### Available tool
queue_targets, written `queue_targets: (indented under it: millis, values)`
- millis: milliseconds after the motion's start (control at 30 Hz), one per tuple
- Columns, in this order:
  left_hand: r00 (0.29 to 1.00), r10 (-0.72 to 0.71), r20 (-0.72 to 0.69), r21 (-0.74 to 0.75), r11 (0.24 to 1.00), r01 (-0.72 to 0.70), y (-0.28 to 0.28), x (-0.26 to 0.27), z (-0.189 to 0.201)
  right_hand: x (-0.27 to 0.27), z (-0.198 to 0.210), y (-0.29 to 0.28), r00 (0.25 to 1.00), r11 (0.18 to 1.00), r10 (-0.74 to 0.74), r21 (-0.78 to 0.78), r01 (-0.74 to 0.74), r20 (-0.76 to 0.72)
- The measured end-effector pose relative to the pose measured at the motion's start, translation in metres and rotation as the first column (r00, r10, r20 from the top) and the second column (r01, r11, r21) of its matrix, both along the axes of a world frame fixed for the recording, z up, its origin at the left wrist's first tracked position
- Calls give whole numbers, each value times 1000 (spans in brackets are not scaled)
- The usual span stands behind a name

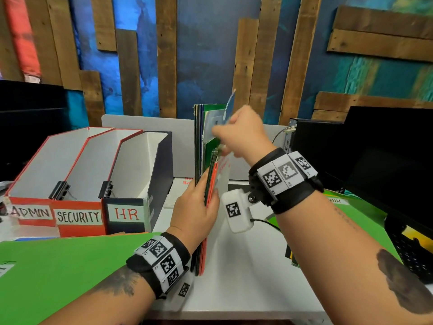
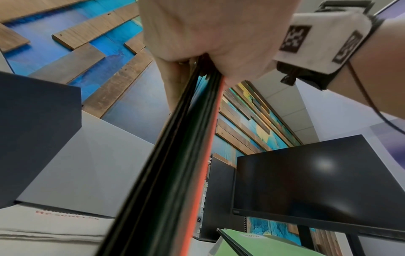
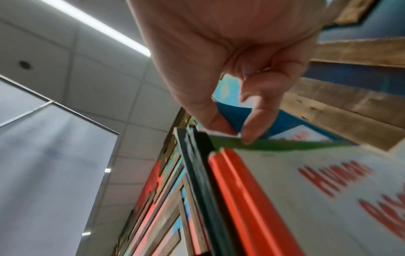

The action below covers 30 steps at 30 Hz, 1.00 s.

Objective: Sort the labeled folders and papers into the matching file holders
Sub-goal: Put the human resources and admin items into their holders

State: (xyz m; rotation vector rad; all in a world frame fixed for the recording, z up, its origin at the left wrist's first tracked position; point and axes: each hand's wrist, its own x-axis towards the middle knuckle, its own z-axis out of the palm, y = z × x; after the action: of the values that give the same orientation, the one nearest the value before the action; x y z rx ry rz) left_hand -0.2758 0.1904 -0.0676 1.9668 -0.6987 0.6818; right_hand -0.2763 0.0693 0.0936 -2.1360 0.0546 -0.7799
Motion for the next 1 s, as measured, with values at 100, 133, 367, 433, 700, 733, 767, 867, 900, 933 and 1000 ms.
queue_targets:
  millis: [100, 133, 367, 433, 700, 733, 767, 867, 900, 933, 1000]
  values:
    - [1000, 5, -7, 15, 1000, -5, -2, -2, 2, 10, -15, 0, 986, 995, 17, -95, -33, -165]
    - [1000, 2, -2, 18, 1000, -2, -2, -3, 2, 12, -15, -2, 987, 995, 11, -92, -26, -163]
    - [1000, 3, 4, 27, 1000, -3, -4, -4, 1, 18, -16, -13, 990, 996, 3, -91, -16, -142]
    - [1000, -1, 0, 10, 1000, 1, -4, -3, 0, 19, -23, -18, 993, 999, 32, 13, -31, -118]
    - [999, 10, -36, -64, 998, -12, 2, 0, -5, 26, -52, -39, 975, 852, 156, 521, -50, -161]
    - [999, 19, -41, -68, 997, -22, 3, 1, -6, 25, -55, -42, 978, 841, 152, 538, -50, -145]
    - [999, 27, -47, -72, 997, -30, 3, 2, -6, 26, -59, -45, 980, 833, 147, 550, -51, -132]
    - [998, 32, -46, -71, 997, -35, 3, 6, -6, 30, -68, -49, 985, 821, 137, 568, -55, -102]
    - [999, 30, -31, -68, 997, -32, 3, 7, -7, 34, -70, -51, 984, 817, 145, 573, -61, -101]
    - [1000, 27, -14, -66, 997, -28, 2, 9, -7, 36, -71, -52, 983, 810, 155, 582, -68, -101]
    - [1000, 10, -3, -47, 999, -10, 3, 12, -9, 44, -74, -58, 987, 796, 120, 604, -31, -107]
